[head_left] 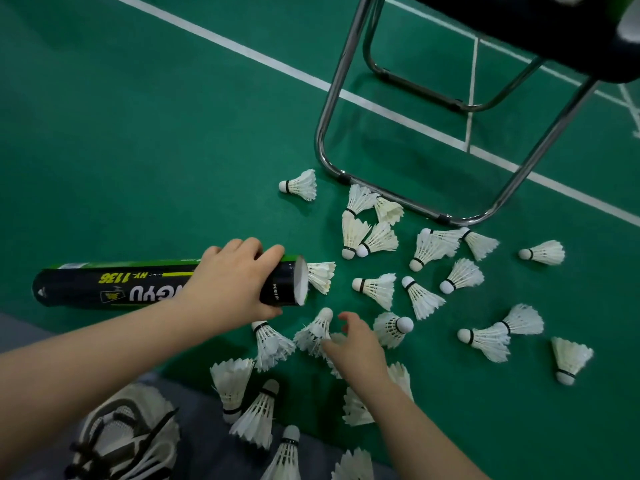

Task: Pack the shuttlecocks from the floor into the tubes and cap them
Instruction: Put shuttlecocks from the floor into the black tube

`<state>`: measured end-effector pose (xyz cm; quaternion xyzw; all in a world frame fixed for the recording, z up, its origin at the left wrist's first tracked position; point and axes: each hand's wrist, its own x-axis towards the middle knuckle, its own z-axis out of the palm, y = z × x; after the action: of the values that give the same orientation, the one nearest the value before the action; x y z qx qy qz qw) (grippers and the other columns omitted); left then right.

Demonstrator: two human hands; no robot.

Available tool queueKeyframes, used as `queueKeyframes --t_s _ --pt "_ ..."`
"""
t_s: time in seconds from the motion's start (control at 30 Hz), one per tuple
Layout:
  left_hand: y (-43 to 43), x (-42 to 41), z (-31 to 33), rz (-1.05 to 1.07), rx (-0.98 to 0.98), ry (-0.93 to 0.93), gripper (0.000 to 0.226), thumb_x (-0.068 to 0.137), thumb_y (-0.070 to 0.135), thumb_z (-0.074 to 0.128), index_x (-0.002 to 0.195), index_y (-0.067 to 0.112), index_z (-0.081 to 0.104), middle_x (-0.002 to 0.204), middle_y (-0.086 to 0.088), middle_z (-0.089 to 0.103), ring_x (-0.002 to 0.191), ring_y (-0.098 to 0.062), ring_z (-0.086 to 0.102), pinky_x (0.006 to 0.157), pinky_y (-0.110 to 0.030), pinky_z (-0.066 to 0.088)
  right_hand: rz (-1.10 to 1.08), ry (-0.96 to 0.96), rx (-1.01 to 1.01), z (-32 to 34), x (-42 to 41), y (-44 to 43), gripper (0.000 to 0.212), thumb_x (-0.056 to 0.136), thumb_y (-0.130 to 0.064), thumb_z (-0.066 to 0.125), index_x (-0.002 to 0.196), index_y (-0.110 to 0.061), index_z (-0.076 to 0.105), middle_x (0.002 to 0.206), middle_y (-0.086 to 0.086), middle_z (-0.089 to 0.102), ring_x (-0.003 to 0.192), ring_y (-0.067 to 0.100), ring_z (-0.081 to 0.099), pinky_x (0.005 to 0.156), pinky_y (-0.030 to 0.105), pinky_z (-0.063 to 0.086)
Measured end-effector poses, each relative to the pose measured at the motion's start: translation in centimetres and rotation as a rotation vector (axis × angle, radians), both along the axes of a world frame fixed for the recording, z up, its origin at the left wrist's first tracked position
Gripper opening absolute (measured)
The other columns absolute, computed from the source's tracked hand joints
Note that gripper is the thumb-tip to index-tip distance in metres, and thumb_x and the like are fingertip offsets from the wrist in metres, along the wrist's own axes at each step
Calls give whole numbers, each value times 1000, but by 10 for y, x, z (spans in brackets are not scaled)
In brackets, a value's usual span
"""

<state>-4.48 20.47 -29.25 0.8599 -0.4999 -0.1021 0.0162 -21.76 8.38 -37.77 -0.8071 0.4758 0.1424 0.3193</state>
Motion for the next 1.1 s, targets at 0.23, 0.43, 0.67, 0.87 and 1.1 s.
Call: queueKeyframes --t_s 0.23,0.43,0.67,0.87,1.1 --pt "-11 1 -7 6 21 2 78 70 64 59 133 29 29 118 0 45 109 -22 44 88 -36 36 -251 -94 122 4 -2 43 46 94 -48 35 61 -19 49 64 -1 57 61 17 52 57 29 36" --pt "-15 2 -9 2 13 11 79 69 64 61 133 28 32 116 -1 47 108 -23 46 87 -38 37 -1182 -288 975 -1 25 30 57 93 -55 39 92 -2 60 83 11 66 69 20 60 54 27 46" --pt "-11 2 -6 -7 15 14 77 69 64 59 131 29 31 116 1 46 107 -21 45 86 -36 37 -1496 -517 1008 -17 40 23 30 93 -32 55 103 -4 56 79 5 54 79 17 54 80 29 42" --pt "-6 2 -5 -14 -20 17 76 68 63 61 130 28 36 114 0 48 105 -23 46 85 -36 37 -1373 -546 529 -4 41 10 28 90 -27 59 68 -10 53 70 4 53 62 16 48 65 31 44" --pt "-5 3 3 -16 -45 7 74 67 64 61 127 28 37 111 1 49 103 -22 48 82 -35 38 -714 -844 134 73 41 19 39 94 -32 50 61 -12 47 56 -6 43 50 6 33 50 23 29"
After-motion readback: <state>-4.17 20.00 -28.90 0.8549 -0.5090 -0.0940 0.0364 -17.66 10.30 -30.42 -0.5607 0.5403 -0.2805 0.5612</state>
